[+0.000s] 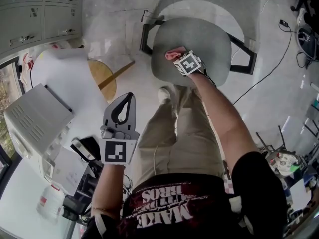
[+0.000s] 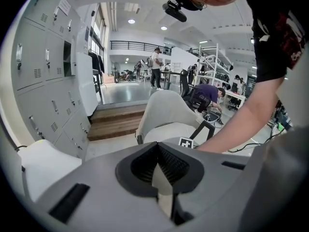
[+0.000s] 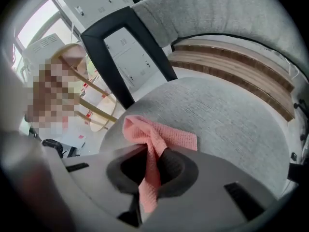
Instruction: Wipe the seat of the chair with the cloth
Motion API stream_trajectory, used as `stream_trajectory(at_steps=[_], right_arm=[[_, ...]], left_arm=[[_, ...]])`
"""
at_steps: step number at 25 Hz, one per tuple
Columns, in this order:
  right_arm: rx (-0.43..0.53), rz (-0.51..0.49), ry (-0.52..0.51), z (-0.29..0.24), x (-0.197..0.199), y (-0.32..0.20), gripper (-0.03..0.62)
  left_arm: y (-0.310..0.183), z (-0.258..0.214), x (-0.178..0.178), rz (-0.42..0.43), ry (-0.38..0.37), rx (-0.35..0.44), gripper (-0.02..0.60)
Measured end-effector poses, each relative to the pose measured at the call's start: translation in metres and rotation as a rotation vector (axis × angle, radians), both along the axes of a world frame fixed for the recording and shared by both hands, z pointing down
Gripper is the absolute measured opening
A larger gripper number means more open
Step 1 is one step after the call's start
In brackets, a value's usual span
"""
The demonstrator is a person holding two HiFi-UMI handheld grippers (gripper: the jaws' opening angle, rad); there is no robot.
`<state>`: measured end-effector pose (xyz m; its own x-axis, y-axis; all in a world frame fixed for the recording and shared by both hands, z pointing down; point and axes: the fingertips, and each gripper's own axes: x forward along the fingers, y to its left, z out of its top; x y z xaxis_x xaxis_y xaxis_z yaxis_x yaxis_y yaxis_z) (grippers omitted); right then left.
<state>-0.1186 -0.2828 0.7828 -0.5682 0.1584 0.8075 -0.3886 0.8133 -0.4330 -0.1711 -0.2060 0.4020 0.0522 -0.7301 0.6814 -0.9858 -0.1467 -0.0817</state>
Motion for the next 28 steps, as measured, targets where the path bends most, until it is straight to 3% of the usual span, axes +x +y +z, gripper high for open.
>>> stream_trajectory(at_steps=[4,10,14,18,23,28], right_arm=[[0.002,0.046,0.078,0.013,0.061,-0.018,0.029],[-0.020,0.224,0.230,0.037,0.178,-0.041,0.029],[-0.024,0.300,0.273,0.039,0.211,-0.045,0.029],[-0.018,0.288,0.167,0.016,0.173,-0.036,0.029],[-0.030,0.145,0.005,-0.018,0.074,0.013,0.030],[-0.059,0.011,-0.078,-0.034,-0.008,0.071,0.029]], left_arm=[[-0.006,-0.004,0.005,0.009,0.008,0.014,0.003],[-0.016,-0.011,0.015,0.052,0.006,0.038,0.003],[-0.017,-0.016,0.021,0.078,0.002,0.050,0.003],[-0.014,-0.021,0.022,0.087,0.000,0.049,0.003],[-0.005,-0.023,0.018,0.086,-0.007,0.050,0.003],[0.009,-0.021,0.017,0.082,-0.010,0.043,0.003]])
